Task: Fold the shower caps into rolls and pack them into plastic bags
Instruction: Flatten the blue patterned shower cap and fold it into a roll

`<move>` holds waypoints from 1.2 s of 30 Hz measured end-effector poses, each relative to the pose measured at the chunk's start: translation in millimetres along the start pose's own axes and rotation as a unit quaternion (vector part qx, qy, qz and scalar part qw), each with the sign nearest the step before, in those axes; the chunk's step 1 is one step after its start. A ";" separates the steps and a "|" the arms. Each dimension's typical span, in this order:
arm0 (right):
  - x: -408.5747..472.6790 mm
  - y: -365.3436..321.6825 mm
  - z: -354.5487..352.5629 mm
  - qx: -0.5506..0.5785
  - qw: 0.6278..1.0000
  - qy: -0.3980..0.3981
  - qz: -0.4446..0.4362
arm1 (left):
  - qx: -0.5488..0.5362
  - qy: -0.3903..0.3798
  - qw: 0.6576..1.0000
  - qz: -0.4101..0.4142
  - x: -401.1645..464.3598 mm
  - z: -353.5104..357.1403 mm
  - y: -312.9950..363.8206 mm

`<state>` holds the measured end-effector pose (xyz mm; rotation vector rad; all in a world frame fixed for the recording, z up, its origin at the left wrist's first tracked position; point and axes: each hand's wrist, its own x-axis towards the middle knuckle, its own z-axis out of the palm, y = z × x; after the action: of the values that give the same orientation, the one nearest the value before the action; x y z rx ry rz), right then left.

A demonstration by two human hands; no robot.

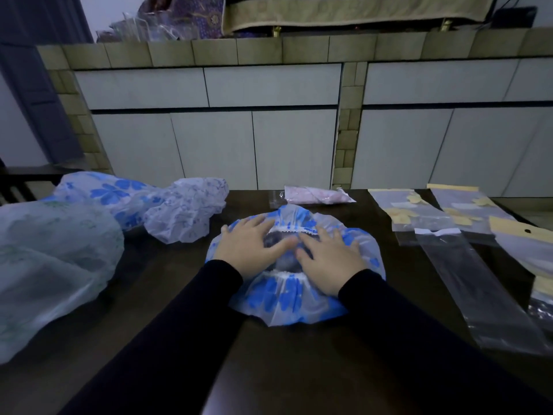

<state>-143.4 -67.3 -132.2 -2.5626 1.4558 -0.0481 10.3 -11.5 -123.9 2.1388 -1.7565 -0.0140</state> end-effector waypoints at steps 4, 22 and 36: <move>-0.5 7.1 15.5 -0.030 0.999 -0.020 -0.003 | 0.046 -0.126 0.990 0.036 -20.2 1.1 -20.6; -35.0 50.3 -7.6 0.119 0.978 -0.047 -0.165 | -0.013 -0.044 0.992 0.118 -48.9 6.1 -6.1; -46.1 66.8 -3.0 0.156 0.972 -0.018 -0.177 | -0.064 -0.174 0.981 0.053 -55.2 -5.8 -26.4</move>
<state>-224.1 -61.7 -138.4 -2.5052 0.8798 -0.2573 24.4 46.5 -138.6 2.0394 -1.9967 -0.4860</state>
